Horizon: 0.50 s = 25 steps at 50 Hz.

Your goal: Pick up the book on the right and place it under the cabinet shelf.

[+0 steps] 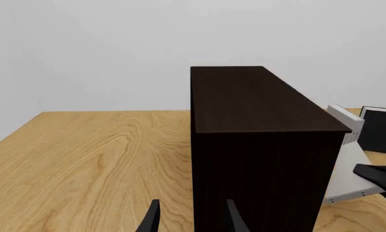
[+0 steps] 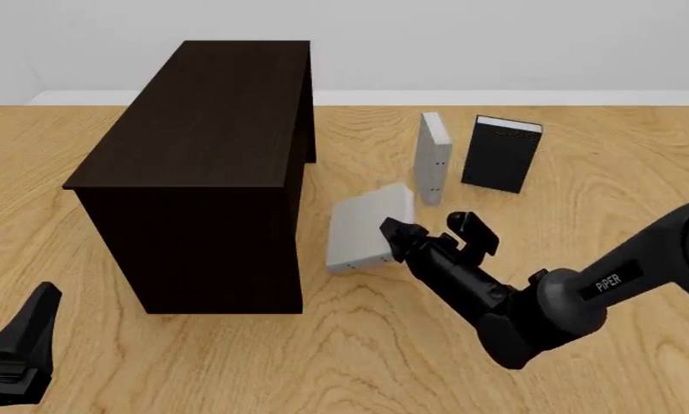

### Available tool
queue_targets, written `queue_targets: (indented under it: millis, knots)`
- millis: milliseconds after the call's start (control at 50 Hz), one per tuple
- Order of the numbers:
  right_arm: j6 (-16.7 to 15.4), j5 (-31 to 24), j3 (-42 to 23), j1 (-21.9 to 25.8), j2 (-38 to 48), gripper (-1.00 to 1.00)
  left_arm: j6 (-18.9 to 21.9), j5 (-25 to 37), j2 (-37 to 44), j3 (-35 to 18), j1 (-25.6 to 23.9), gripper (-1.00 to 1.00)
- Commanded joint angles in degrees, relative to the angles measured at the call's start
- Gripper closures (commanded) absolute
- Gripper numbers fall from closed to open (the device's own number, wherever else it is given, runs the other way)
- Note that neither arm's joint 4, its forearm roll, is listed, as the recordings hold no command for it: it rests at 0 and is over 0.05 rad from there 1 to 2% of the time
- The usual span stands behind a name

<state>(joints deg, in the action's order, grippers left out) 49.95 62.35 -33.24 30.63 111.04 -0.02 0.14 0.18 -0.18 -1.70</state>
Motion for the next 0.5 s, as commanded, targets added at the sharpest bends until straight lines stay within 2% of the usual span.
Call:
queue_targets:
  millis: [20,280,300,500]
  knots:
    - [1.23,0.93,-0.68,-0.31,1.48,1.0,0.0,-0.03,-0.01,0.02,0.0,-1.0]
    - [1.12,0.64,-0.68,-0.49,2.59,1.0,0.01,-0.06,-0.02,0.03,0.0,-1.0]
    - [1.21,0.7,-0.65,-0.54,2.85,-1.0,0.02,-0.08,-0.01,0.03,0.0,-1.0]
    - [0.31,-1.14,-0.91,-0.87,3.25,-1.0,0.03,-0.13,-0.05,-0.01,-0.01,-1.0]
